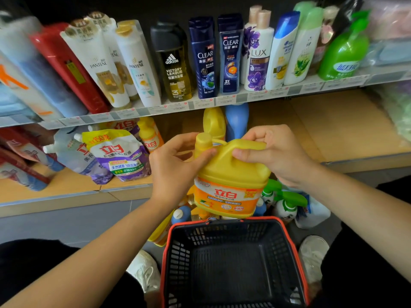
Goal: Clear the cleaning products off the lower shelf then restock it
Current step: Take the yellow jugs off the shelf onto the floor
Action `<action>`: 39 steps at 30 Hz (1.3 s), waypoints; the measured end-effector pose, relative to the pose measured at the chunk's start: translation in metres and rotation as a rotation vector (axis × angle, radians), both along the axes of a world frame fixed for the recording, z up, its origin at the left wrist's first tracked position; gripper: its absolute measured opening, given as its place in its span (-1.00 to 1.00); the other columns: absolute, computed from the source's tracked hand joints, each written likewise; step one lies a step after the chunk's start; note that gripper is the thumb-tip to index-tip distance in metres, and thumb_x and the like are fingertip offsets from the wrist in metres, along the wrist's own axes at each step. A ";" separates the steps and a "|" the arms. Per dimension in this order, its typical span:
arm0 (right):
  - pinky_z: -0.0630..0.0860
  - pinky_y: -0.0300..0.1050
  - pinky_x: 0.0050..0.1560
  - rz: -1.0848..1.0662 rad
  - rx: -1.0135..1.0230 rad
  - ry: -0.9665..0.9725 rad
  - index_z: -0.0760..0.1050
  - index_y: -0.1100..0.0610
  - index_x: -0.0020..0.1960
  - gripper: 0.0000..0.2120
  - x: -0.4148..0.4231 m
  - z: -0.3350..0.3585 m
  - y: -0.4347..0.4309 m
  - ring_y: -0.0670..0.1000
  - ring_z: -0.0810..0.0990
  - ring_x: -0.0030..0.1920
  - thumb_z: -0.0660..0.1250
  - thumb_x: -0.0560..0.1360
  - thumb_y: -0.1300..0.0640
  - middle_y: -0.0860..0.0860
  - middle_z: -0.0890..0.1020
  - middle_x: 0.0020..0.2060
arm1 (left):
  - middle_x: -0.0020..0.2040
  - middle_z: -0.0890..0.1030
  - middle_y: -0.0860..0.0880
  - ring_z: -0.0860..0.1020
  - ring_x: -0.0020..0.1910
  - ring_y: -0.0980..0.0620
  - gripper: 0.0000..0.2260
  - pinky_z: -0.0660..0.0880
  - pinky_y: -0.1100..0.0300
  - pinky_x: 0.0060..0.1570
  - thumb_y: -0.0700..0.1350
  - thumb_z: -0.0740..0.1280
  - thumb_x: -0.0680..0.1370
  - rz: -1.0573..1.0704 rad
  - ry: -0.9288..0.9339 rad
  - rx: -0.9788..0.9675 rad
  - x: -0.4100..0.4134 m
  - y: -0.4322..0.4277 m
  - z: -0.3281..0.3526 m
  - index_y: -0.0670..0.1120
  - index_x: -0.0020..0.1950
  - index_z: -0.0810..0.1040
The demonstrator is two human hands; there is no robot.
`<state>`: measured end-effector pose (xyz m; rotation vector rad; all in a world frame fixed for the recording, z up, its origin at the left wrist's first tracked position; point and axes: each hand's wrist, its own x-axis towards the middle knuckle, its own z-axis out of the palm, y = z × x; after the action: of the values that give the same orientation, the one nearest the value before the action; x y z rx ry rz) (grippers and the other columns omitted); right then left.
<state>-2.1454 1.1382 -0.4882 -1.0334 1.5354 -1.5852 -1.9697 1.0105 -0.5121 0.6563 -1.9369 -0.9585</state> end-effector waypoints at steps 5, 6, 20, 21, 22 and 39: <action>0.57 -0.18 -0.23 -0.089 -0.006 -0.008 0.63 0.20 -0.19 -0.76 -0.006 -0.001 0.000 0.00 0.67 -0.24 0.57 0.23 0.11 0.12 0.69 -0.27 | 0.11 0.71 0.11 0.66 0.14 0.14 -0.68 0.61 0.23 0.07 -0.05 0.44 0.52 -0.279 -0.006 0.202 -0.005 -0.014 0.000 0.00 0.28 0.59; 0.58 -0.17 -0.22 -0.097 -0.008 -0.019 0.63 0.24 -0.17 -0.73 -0.008 0.000 0.000 0.01 0.67 -0.23 0.56 0.22 0.11 0.14 0.69 -0.25 | 0.15 0.71 0.08 0.65 0.17 0.10 -0.67 0.60 0.22 0.08 -0.05 0.40 0.54 -0.341 -0.003 0.296 -0.005 -0.017 -0.002 -0.03 0.31 0.58; 0.35 -0.31 -0.35 -0.178 -0.069 -0.164 0.56 0.21 -0.18 -0.78 -0.042 0.012 0.007 -0.13 0.39 -0.46 0.51 0.30 0.10 -0.10 0.44 -0.55 | 0.30 0.63 -0.04 0.61 0.28 -0.09 -0.32 0.57 -0.08 0.23 0.11 0.60 0.36 -0.544 -0.376 0.745 0.005 -0.044 -0.054 0.02 0.42 0.46; 0.34 -0.29 -0.35 -0.197 -0.068 -0.187 0.56 0.22 -0.18 -0.77 -0.045 0.011 0.006 -0.10 0.36 -0.45 0.51 0.30 0.09 -0.07 0.40 -0.55 | 0.31 0.62 -0.09 0.60 0.29 -0.13 -0.30 0.56 -0.13 0.24 0.01 0.61 0.37 -0.551 -0.345 0.791 0.005 -0.045 -0.055 0.01 0.44 0.42; 0.34 -0.28 -0.35 -0.212 -0.071 -0.212 0.56 0.23 -0.17 -0.76 -0.049 0.011 0.006 -0.09 0.34 -0.45 0.51 0.30 0.09 -0.05 0.37 -0.55 | 0.31 0.62 -0.12 0.59 0.29 -0.16 -0.28 0.56 -0.14 0.24 -0.05 0.62 0.36 -0.550 -0.310 0.837 0.004 -0.045 -0.056 -0.02 0.46 0.40; 0.57 -0.15 0.01 -0.206 -0.027 -0.173 0.62 0.14 0.15 -0.67 -0.078 -0.018 0.005 -0.03 0.64 0.00 0.37 0.46 0.00 0.01 0.70 -0.04 | 0.19 0.66 -0.17 0.66 0.17 -0.15 -0.08 0.65 -0.03 0.01 0.05 0.74 0.08 -0.314 -0.009 0.829 0.006 -0.029 -0.047 -0.16 0.34 0.45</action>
<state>-2.2235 1.1427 -0.5060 -0.7486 1.5441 -1.7905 -1.9642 0.9813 -0.5596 0.8096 -1.6276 -1.9955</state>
